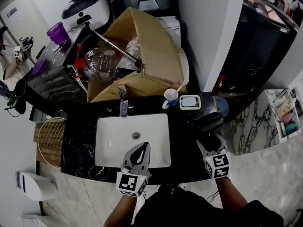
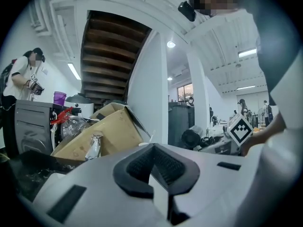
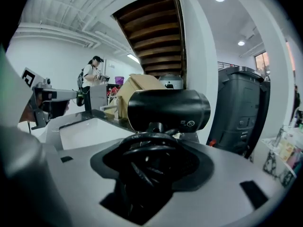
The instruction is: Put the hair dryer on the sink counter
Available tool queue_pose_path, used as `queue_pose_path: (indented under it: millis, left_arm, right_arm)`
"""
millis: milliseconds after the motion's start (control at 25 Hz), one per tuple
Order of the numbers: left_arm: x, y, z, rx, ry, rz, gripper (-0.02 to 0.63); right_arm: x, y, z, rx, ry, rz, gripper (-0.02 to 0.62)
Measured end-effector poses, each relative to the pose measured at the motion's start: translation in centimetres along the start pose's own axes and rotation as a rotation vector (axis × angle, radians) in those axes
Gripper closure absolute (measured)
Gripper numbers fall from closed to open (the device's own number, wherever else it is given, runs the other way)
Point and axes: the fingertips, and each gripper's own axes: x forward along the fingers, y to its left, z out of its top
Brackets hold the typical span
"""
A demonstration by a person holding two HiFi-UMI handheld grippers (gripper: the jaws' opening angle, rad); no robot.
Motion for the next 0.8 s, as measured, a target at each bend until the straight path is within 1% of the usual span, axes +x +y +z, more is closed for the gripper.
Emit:
queue_pose_path:
  millis: [240,360,480,680,800]
  left_arm:
    - [-0.1,0.6,-1.1,-0.029,0.012,-0.006,0.612]
    - [-0.2,0.5,-1.4,-0.018,0.029,-0.005,0.612]
    - [-0.1,0.7,-1.4,-0.019,0.042,-0.009,0.612]
    - [0.2,2.0,-1.2,-0.039,0.015,0.024,0.612]
    - [0.5,2.1,-1.1,-0.041,0.016,0.017,0.612]
  right_arm:
    - [3.2,1.2,-3.0,0.045,0.111,0.029,0.325]
    - [4.5,1.9,-4.3,0.049,0.175,0.053,0.325]
    - [5.4,2.4,-5.9,0.061,0.239,0.052,0.325]
    - [6.2,3.0,-7.6,0.068,0.314,0.049,0.325]
    - [6.7,3.0,-8.0,0.068,0.358,0.055,0.325]
